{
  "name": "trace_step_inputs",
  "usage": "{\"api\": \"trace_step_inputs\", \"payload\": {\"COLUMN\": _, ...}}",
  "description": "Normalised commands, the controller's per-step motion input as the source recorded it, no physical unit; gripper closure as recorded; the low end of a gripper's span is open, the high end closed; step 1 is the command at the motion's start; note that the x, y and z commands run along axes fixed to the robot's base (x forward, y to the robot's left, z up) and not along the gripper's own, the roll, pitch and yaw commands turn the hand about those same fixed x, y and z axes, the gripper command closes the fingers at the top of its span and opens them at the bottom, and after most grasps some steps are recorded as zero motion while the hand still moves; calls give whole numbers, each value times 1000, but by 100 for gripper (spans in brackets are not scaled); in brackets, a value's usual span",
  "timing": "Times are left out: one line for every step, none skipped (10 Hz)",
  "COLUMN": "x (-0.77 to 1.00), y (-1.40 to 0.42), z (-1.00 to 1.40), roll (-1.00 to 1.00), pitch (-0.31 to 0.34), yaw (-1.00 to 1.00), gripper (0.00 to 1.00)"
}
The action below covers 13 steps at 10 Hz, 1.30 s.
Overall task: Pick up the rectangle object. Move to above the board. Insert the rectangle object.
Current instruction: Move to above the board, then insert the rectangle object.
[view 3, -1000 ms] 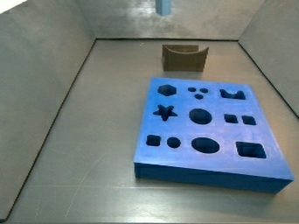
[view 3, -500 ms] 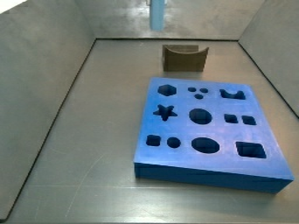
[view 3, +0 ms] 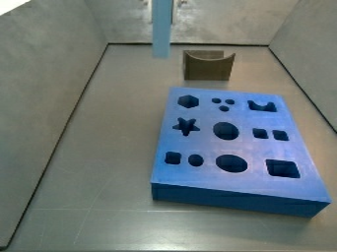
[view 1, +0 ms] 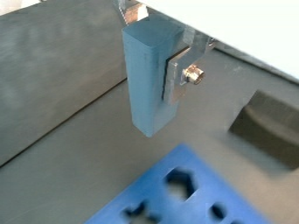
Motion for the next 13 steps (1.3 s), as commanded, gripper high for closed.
{"api": "trace_step_inputs", "payload": {"x": -43, "y": -587, "z": 11, "roll": 43, "pitch": 166, "yaw": 3, "gripper": 100}}
{"api": "trace_step_inputs", "payload": {"x": 7, "y": -324, "z": 11, "roll": 55, "pitch": 156, "yaw": -8, "gripper": 100}}
{"api": "trace_step_inputs", "payload": {"x": 34, "y": -172, "z": 1, "roll": 60, "pitch": 137, "yaw": 6, "gripper": 100}}
{"api": "trace_step_inputs", "payload": {"x": 0, "y": -40, "z": -49, "roll": 17, "pitch": -94, "yaw": 0, "gripper": 100}}
{"api": "trace_step_inputs", "payload": {"x": 43, "y": 0, "z": 0, "roll": 0, "pitch": 51, "yaw": 0, "gripper": 100}}
{"api": "trace_step_inputs", "payload": {"x": 0, "y": 0, "z": 0, "roll": 0, "pitch": -9, "yaw": 0, "gripper": 100}}
{"api": "trace_step_inputs", "payload": {"x": 89, "y": -97, "z": -149, "roll": 214, "pitch": -229, "yaw": 0, "gripper": 100}}
{"api": "trace_step_inputs", "payload": {"x": 1000, "y": -63, "z": -183, "roll": 137, "pitch": -131, "yaw": 0, "gripper": 100}}
{"api": "trace_step_inputs", "payload": {"x": 1000, "y": 0, "z": -169, "roll": 3, "pitch": -71, "yaw": 0, "gripper": 100}}
{"api": "trace_step_inputs", "payload": {"x": 1000, "y": 0, "z": -186, "roll": 0, "pitch": -34, "yaw": 0, "gripper": 100}}
{"api": "trace_step_inputs", "payload": {"x": 1000, "y": 0, "z": -183, "roll": 0, "pitch": -3, "yaw": 0, "gripper": 100}}
{"api": "trace_step_inputs", "payload": {"x": 1000, "y": 0, "z": -89, "roll": 0, "pitch": 0, "yaw": 0, "gripper": 100}}
{"api": "trace_step_inputs", "payload": {"x": 1000, "y": 0, "z": -6, "roll": -11, "pitch": 0, "yaw": 0, "gripper": 100}}
